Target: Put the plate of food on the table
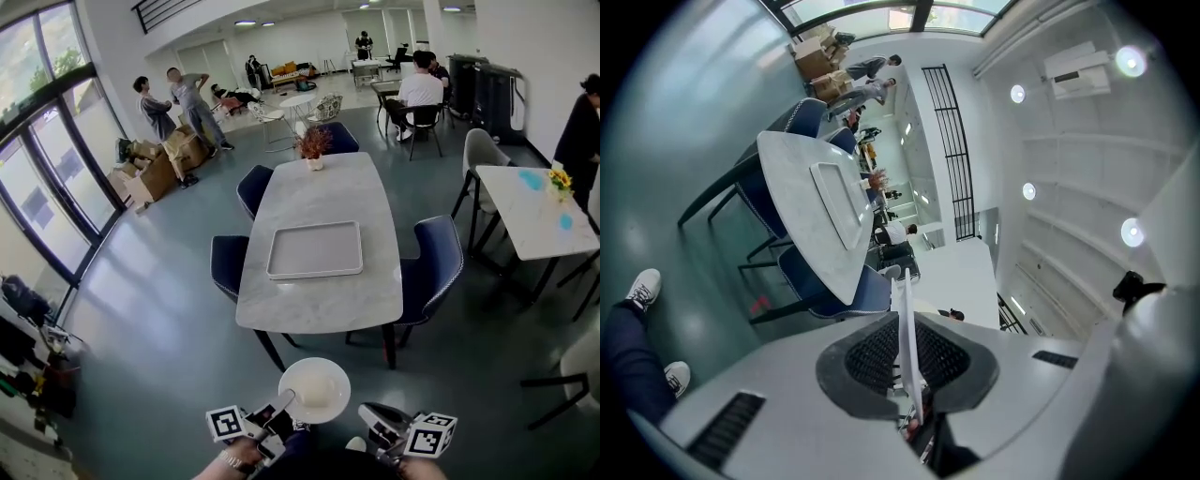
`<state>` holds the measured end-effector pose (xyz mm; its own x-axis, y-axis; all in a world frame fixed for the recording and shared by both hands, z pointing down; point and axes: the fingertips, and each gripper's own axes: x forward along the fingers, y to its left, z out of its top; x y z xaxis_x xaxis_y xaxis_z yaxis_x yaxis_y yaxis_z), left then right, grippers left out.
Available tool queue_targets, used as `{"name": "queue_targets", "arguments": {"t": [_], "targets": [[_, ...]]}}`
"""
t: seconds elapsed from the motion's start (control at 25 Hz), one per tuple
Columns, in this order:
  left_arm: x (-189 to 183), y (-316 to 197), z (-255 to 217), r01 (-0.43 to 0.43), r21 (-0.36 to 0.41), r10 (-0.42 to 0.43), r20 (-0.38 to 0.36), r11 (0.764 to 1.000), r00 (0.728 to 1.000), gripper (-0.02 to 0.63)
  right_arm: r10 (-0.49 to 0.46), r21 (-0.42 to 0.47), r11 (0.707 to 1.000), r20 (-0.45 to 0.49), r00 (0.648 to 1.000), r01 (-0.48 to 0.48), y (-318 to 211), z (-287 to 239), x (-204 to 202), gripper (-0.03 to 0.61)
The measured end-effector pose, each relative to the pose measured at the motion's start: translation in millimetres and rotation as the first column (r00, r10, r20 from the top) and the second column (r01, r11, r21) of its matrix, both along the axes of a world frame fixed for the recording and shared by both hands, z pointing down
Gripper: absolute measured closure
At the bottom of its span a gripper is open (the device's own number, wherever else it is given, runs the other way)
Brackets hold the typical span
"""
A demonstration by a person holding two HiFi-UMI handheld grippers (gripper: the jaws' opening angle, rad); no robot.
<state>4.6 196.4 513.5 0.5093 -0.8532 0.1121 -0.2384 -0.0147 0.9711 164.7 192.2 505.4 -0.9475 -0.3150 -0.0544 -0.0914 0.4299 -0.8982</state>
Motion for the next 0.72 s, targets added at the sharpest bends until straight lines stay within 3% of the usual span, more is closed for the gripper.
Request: {"name": "queue_targets", "arguments": {"t": [0.24,0.72], "targets": [[-4.2,-18.4,8.4,-0.007,0.006,0.008,-0.016,1.000,1.000,0.581,-0.010,0.013,1.000,-0.040,0.999,0.011,-12.0,7.8,-4.7,0.568],[-51.7,-65.1,26.5,-0.007,-0.013,0.006,-0.077,1.000,0.997,0.581,0.018,0.017,1.000,-0.073,0.997,-0.016,-57.1,6.3,-42.7,0.568]]}}
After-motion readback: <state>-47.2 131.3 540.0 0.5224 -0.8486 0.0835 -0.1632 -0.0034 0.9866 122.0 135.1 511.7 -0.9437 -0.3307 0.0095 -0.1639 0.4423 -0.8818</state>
